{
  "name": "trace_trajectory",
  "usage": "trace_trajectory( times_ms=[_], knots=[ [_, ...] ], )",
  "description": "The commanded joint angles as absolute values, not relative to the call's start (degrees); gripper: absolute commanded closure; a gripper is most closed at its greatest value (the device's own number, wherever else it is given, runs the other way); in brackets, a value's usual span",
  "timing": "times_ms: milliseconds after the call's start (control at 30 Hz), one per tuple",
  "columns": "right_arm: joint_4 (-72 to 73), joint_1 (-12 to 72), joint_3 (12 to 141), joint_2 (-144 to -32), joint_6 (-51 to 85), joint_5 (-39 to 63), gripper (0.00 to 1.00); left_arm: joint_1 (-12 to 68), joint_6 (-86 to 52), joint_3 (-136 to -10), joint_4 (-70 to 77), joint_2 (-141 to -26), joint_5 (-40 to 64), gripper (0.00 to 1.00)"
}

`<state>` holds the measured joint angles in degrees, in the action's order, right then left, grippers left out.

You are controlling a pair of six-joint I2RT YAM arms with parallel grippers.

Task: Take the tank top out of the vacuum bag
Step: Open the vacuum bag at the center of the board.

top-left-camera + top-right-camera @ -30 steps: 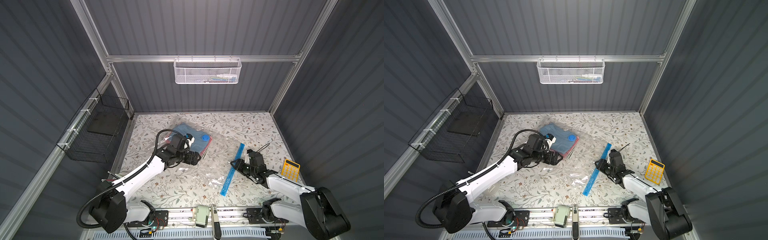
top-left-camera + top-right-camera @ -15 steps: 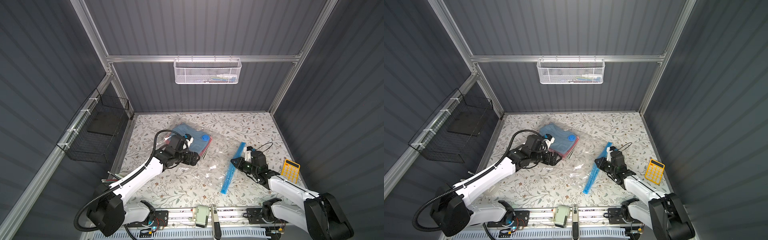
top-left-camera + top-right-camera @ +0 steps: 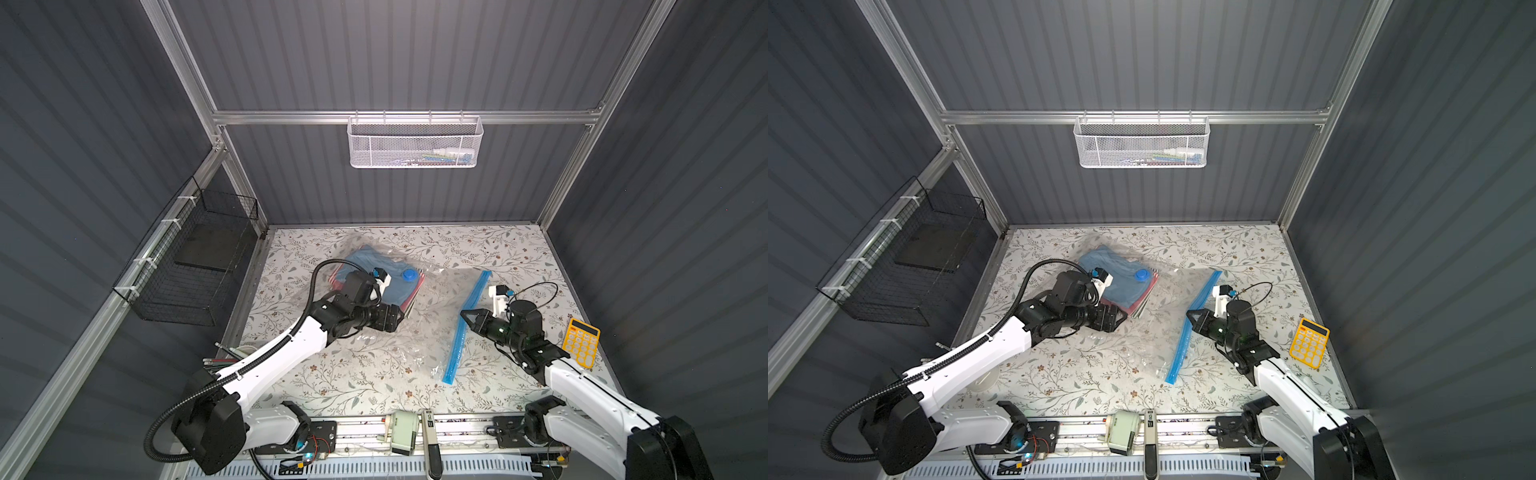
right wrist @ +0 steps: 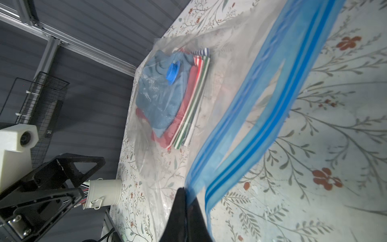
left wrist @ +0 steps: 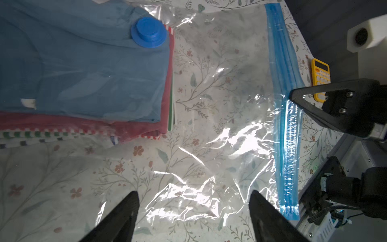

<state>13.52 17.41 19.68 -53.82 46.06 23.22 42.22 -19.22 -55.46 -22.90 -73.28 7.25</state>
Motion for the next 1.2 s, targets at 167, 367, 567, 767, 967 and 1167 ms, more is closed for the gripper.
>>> trace_trajectory(
  times_ms=[167, 367, 567, 767, 967, 1167],
  knots=[
    [11.44, 18.19, 23.98, -53.09, 45.60, 26.16, 1.00, 57.36, -20.74, -63.51, -17.84, -79.97, -8.56, 0.17],
    [12.66, 19.94, 25.16, -56.74, 46.67, 24.40, 1.00, 63.00, -19.63, -66.00, -17.07, -84.59, -13.68, 0.17],
    [14.93, 22.50, 26.98, -61.50, 47.43, 22.78, 1.00, 66.70, -20.99, -65.12, -13.07, -87.11, -18.58, 0.22],
    [14.32, 23.28, 27.55, -61.08, 47.25, 21.45, 1.00, 67.50, -22.30, -65.95, -14.08, -89.50, -20.62, 0.35],
    [12.39, 23.63, 28.11, -61.43, 46.85, 20.30, 1.00, 67.56, -23.51, -65.88, -11.71, -91.79, -17.04, 0.43],
    [11.88, 23.97, 28.59, -62.09, 46.58, 19.87, 1.00, 68.02, -24.83, -65.65, -10.28, -92.11, -16.43, 0.43]
  ],
)
